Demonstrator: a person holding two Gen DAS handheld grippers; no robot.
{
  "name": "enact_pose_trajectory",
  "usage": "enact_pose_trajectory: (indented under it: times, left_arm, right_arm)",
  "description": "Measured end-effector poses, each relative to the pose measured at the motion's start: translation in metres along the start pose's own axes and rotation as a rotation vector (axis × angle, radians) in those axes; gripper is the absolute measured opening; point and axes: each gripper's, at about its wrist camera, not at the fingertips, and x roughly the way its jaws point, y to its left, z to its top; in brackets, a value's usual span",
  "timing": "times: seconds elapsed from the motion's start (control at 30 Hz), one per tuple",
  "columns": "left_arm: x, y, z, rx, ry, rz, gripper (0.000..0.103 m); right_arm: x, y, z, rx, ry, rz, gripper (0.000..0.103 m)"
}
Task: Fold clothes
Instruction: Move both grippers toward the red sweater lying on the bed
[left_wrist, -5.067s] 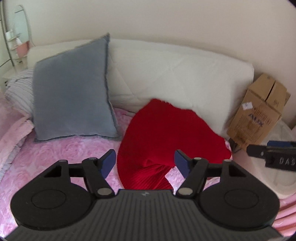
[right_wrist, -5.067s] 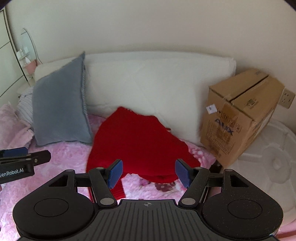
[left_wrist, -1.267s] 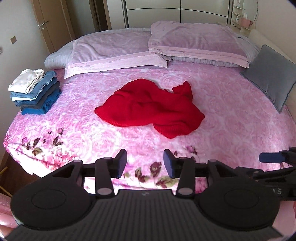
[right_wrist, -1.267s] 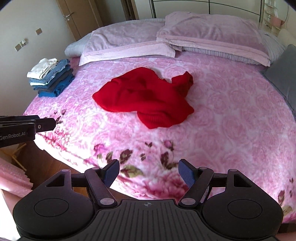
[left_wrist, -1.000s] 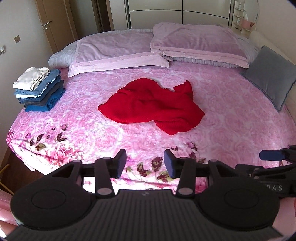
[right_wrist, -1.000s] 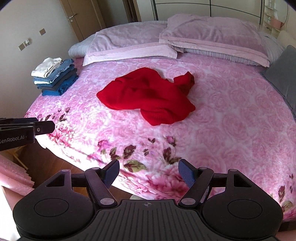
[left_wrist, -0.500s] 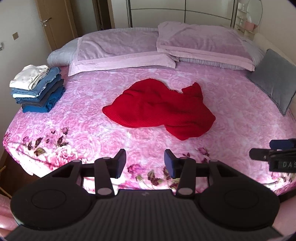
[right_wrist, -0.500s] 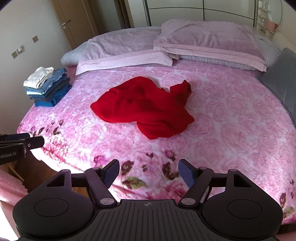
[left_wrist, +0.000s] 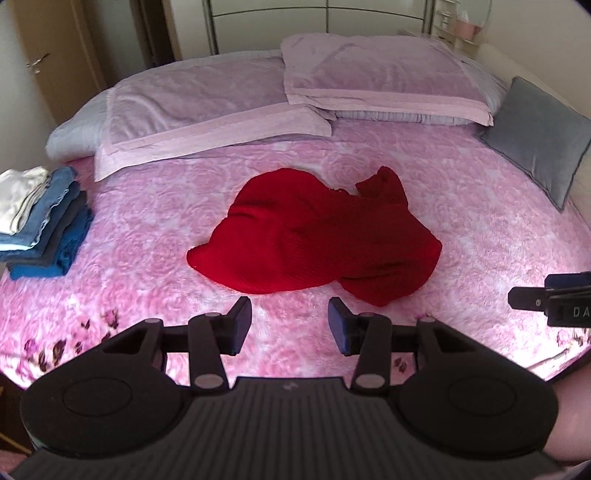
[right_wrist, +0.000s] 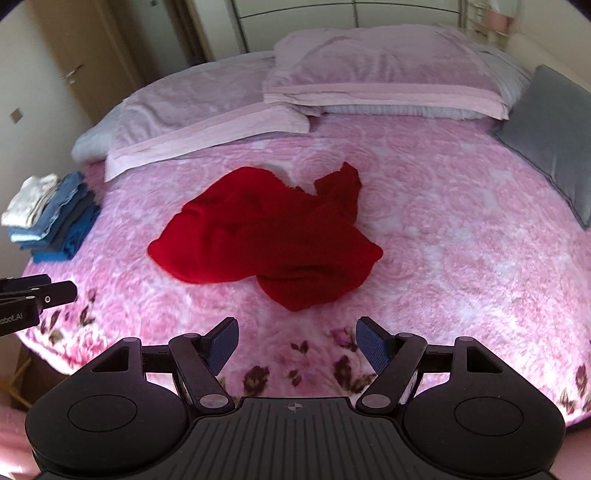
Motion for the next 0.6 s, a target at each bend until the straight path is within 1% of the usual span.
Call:
enact_pose_trajectory:
  times: [0.13, 0.33, 0.47, 0.6]
  left_arm:
    - [0.019, 0.013, -0.001, 0.03, 0.02, -0.033, 0.041]
    - [0.041, 0.03, -0.007, 0.041, 0.05, -0.051, 0.041]
    - [0.049, 0.037, -0.013, 0.041, 0.06, -0.053, 0.041]
    - [0.052, 0.041, -0.016, 0.035, 0.06, -0.042, 0.041]
  right_arm:
    - [0.014, 0.004, 0.0, 0.044, 0.011, -0.036, 0.074]
    - [0.036, 0.006, -0.009, 0.084, 0.048, -0.068, 0.073]
    - [0.046, 0.007, -0.014, 0.078, 0.067, -0.078, 0.074]
    - [0.053, 0.006, -0.013, 0.045, 0.071, -0.094, 0.073]
